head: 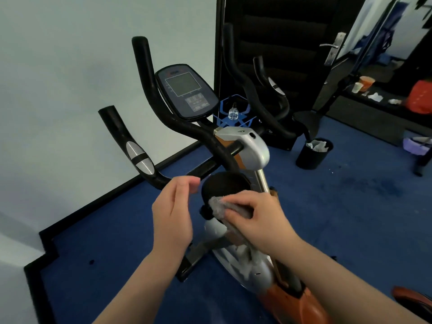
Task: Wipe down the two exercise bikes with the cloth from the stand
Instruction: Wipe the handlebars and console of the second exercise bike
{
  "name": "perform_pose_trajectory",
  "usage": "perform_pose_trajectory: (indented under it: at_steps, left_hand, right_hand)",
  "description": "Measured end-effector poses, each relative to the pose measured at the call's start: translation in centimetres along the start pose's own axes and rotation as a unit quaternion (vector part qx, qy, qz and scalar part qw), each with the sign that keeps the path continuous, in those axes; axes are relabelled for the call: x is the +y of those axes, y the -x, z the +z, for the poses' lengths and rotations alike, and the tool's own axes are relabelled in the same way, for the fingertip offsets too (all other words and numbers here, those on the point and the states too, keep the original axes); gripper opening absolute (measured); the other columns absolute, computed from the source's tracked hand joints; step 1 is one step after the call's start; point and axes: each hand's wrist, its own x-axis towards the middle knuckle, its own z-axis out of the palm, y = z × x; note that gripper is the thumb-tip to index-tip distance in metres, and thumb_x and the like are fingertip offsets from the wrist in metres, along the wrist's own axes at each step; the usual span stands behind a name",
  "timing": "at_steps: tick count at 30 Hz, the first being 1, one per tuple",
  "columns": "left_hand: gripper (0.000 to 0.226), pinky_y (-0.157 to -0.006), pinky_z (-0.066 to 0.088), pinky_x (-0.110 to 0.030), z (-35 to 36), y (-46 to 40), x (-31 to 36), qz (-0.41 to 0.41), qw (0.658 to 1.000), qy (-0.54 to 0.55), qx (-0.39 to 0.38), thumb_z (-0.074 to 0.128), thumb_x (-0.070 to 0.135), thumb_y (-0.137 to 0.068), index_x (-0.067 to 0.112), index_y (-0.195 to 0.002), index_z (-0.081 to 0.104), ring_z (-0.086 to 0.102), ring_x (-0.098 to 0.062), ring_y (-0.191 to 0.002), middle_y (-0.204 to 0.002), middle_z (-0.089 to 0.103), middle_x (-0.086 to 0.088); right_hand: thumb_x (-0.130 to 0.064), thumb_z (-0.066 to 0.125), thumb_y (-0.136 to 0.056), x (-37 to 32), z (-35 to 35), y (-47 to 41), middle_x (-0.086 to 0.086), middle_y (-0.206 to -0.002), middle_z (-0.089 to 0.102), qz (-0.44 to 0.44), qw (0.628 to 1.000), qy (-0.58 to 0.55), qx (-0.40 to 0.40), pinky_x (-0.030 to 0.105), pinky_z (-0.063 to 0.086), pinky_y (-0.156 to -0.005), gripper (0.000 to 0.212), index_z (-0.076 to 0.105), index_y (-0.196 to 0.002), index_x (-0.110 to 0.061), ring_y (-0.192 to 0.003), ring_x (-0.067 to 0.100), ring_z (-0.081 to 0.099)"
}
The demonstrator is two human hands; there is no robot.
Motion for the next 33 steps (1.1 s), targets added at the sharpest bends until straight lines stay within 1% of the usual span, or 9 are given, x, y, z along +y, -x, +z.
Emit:
perform_pose_trajectory:
  at_steps: [2, 4, 8, 12, 15, 20, 24, 29, 33]
  left_hand:
    - [0.028, -0.079, 0.049, -0.022, 0.1, -1.0, 0.4, 0.015, 1.0, -0.011, -0.02, 0.041, 0.029, -0.095, 0.025, -0.093, 0.068, 0.064, -0.007, -0.092, -0.092, 0.068, 0.012]
    - [0.02, -0.077, 0.048, -0.016, 0.2, -2.1, 0.6, 0.021, 0.999, -0.026, -0.037, 0.047, 0.026, -0.093, 0.027, -0.097, 0.067, 0.062, -0.004, -0.093, -0.095, 0.067, 0.015]
    - [0.016, -0.08, 0.048, -0.024, 1.3, -4.2, 0.7, 0.019, 0.992, -0.114, -0.048, 0.057, 0.024, -0.089, 0.031, -0.102, 0.063, 0.056, 0.001, -0.099, -0.1, 0.062, 0.019]
    - [0.025, -0.093, 0.044, -0.039, 2.9, -5.7, 0.9, 0.027, 0.972, -0.22, -0.08, 0.059, 0.034, -0.085, 0.03, -0.11, 0.059, 0.054, -0.009, -0.103, -0.108, 0.06, 0.015]
    - [0.038, -0.105, 0.03, -0.037, 3.9, -6.4, 0.7, 0.024, 0.918, -0.381, -0.103, 0.048, 0.049, -0.086, 0.03, -0.117, 0.055, 0.052, -0.014, -0.111, -0.118, 0.059, 0.01]
    - [0.047, -0.116, 0.006, -0.039, 4.4, -6.2, 0.7, -0.003, 0.843, -0.528, -0.102, 0.021, 0.054, -0.089, 0.034, -0.117, 0.052, 0.052, -0.01, -0.113, -0.117, 0.058, 0.014]
    - [0.041, -0.116, 0.0, -0.038, 4.6, -6.5, 0.8, -0.03, 0.838, -0.538, -0.092, 0.02, 0.047, -0.09, 0.037, -0.114, 0.051, 0.051, -0.007, -0.11, -0.113, 0.058, 0.017]
    - [0.037, -0.111, -0.009, -0.04, 4.6, -6.2, 0.7, -0.051, 0.852, -0.517, -0.065, 0.023, 0.045, -0.093, 0.042, -0.119, 0.05, 0.046, -0.003, -0.111, -0.111, 0.052, 0.021]
    - [0.036, -0.111, -0.012, -0.037, 4.6, -6.1, 0.8, -0.064, 0.862, -0.5, -0.057, 0.026, 0.047, -0.093, 0.045, -0.12, 0.05, 0.045, -0.001, -0.11, -0.111, 0.051, 0.025]
  right_hand:
    - [-0.02, 0.072, -0.079, -0.5, -1.2, 0.2, -0.022, -0.089, 0.069, 0.009, 0.999, 0.032, 0.028, 0.013, 0.049, -0.078, 0.019, 0.074, -0.092, -0.033, -0.088, -0.006, 0.062]
    - [-0.02, 0.072, -0.078, -1.3, -2.4, -0.6, -0.022, -0.086, 0.069, 0.004, 0.99, -0.014, 0.14, 0.009, 0.049, -0.072, 0.019, 0.074, -0.091, -0.033, -0.086, -0.006, 0.063]
    - [-0.025, 0.073, -0.079, -1.5, -4.8, -5.6, -0.017, -0.089, 0.067, -0.011, 0.96, -0.058, 0.274, 0.012, 0.052, -0.068, 0.017, 0.07, -0.095, -0.031, -0.084, -0.003, 0.062]
    - [-0.023, 0.076, -0.077, 1.4, -3.5, -10.3, -0.013, -0.09, 0.063, -0.008, 0.986, 0.025, 0.166, 0.016, 0.046, -0.071, 0.017, 0.069, -0.093, -0.022, -0.081, -0.001, 0.057]
    - [-0.023, 0.077, -0.075, 4.1, -2.3, -11.0, -0.013, -0.085, 0.064, -0.031, 0.997, 0.006, 0.077, 0.007, 0.041, -0.069, 0.014, 0.068, -0.086, -0.02, -0.082, -0.004, 0.057]
    - [-0.017, 0.079, -0.074, 7.3, -2.4, -9.3, -0.013, -0.081, 0.058, -0.157, 0.985, 0.009, 0.069, 0.012, 0.046, -0.069, 0.018, 0.062, -0.079, -0.019, -0.079, 0.001, 0.058]
    - [-0.009, 0.077, -0.076, 6.6, -1.5, -12.6, -0.002, -0.08, 0.059, -0.24, 0.97, 0.017, 0.033, 0.012, 0.043, -0.07, 0.015, 0.063, -0.079, -0.008, -0.077, 0.004, 0.054]
    - [-0.014, 0.073, -0.08, 4.5, 0.1, -16.4, -0.006, -0.078, 0.056, -0.219, 0.974, -0.043, 0.037, 0.009, 0.039, -0.067, 0.015, 0.059, -0.079, -0.008, -0.073, 0.002, 0.05]
    - [-0.017, 0.074, -0.08, 8.4, -0.8, -12.4, -0.008, -0.079, 0.059, -0.212, 0.971, -0.102, 0.031, 0.023, 0.048, -0.065, 0.016, 0.058, -0.079, -0.015, -0.077, 0.009, 0.059]
